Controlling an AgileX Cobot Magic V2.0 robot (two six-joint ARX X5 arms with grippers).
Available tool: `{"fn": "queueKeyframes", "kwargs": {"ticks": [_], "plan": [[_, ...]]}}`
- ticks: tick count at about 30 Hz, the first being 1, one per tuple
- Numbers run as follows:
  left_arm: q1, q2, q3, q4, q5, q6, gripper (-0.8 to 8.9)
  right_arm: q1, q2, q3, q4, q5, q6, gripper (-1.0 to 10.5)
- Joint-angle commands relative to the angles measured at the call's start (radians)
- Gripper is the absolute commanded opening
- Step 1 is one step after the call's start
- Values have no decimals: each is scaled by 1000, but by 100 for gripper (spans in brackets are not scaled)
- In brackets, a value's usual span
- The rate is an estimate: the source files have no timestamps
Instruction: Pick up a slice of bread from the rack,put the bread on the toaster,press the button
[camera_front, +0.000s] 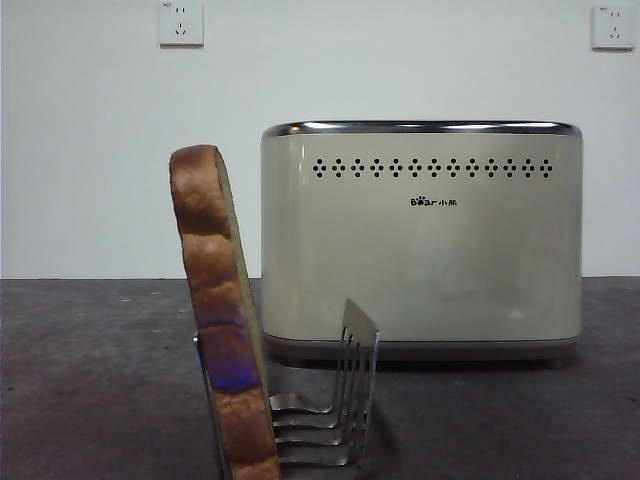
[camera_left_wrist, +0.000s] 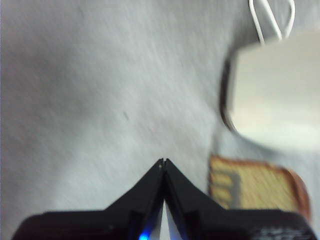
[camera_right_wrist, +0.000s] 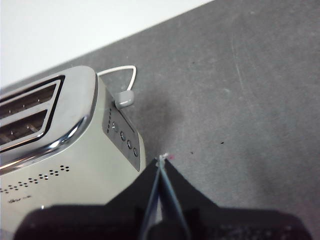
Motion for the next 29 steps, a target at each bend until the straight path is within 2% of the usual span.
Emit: {"fn": "queueKeyframes", "kwargs": {"ticks": [1,4,7,11,14,15,18,22,25,29], "plan": [[-20,44,35,-56,40,51,-5,0,56,83,-34,0,-87,1],[-62,80,77,-127,37,61,-5,0,122,171,-60,4,-148,1],[-133,113,137,-185,30,60,-5,0,185,239,-77,11,-148,1],[-248,192,272,-243,-53,61,-3,0,255,262,-81,11,-148,1],[-320,269,400,-280,-74,61,10,0,293,263,-99,11,-148,1],[-339,294,439,-284,-80,61,41,0,301,263,-105,11,-148,1],[-418,377,549,-306,-108,74,223,0,309,263,-114,10,-148,1],[-538,457,586,-315,-106,47,393,0,309,263,-113,7,-148,1],[-622,512,586,-298,-97,-76,415,1,309,263,-113,7,-148,1],[-665,553,586,-237,-119,-127,415,1,309,264,-113,7,-148,1]]}}
